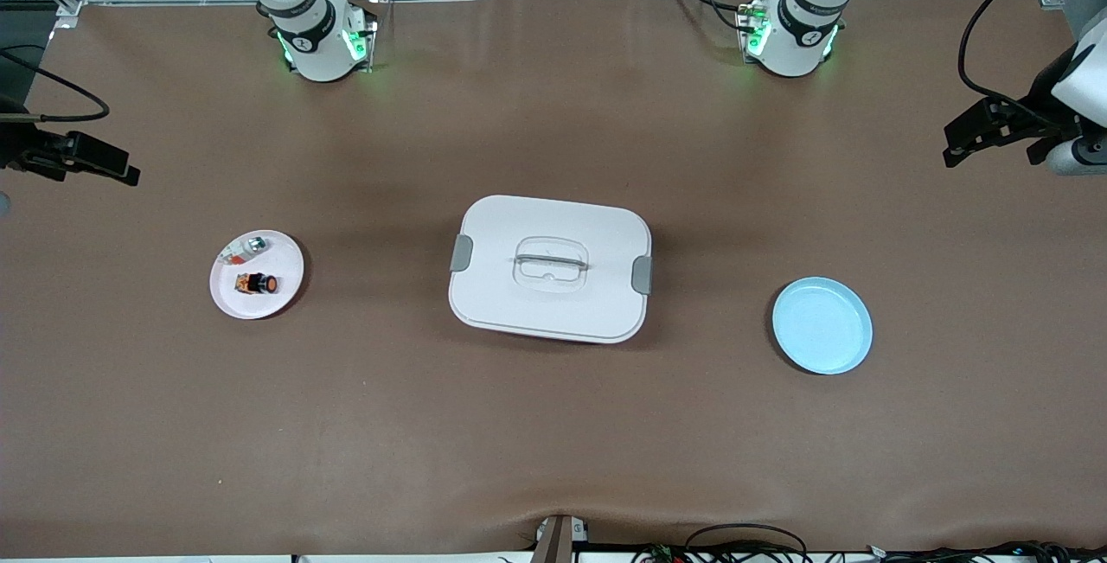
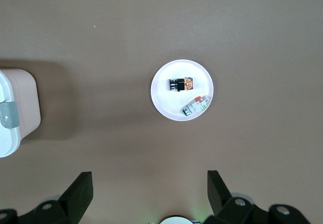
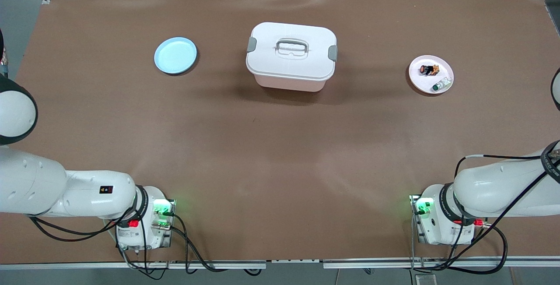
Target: Transfer orange switch to right arm and place
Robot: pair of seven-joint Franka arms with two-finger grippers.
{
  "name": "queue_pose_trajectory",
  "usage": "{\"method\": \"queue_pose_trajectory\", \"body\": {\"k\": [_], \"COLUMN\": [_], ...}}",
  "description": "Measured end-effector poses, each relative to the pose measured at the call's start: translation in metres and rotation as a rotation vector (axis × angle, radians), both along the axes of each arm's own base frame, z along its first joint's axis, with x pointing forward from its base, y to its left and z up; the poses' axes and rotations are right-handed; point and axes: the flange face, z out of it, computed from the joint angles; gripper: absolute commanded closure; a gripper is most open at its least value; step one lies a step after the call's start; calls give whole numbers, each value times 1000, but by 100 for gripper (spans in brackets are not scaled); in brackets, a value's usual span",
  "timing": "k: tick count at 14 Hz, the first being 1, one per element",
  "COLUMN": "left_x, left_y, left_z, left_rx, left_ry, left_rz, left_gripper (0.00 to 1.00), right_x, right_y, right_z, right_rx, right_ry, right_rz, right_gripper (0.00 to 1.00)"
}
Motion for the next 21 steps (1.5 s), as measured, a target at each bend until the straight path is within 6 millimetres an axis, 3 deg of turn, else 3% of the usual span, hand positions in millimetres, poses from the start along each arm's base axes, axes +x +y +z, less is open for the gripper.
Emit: {"method": "queue_pose_trajectory", "body": {"k": [7,12,21], "left_x": [0,0,-1], "left_y": [-5,-5,-13], "left_z": [0,0,1], "left_rx": [0,0,0], "left_ry": [0,-1,-5], "left_rz": [-9,-10,-24], "left_gripper": [0,0,0], "right_x": [-14,-39,-41], "right_y": [0,1,2], "right_z": [2,-4,-5], "right_rx": [0,-4,-4], "right_ry": [-26,-52,-50], "right_rz": [21,22,23], "right_gripper": [0,0,0]}}
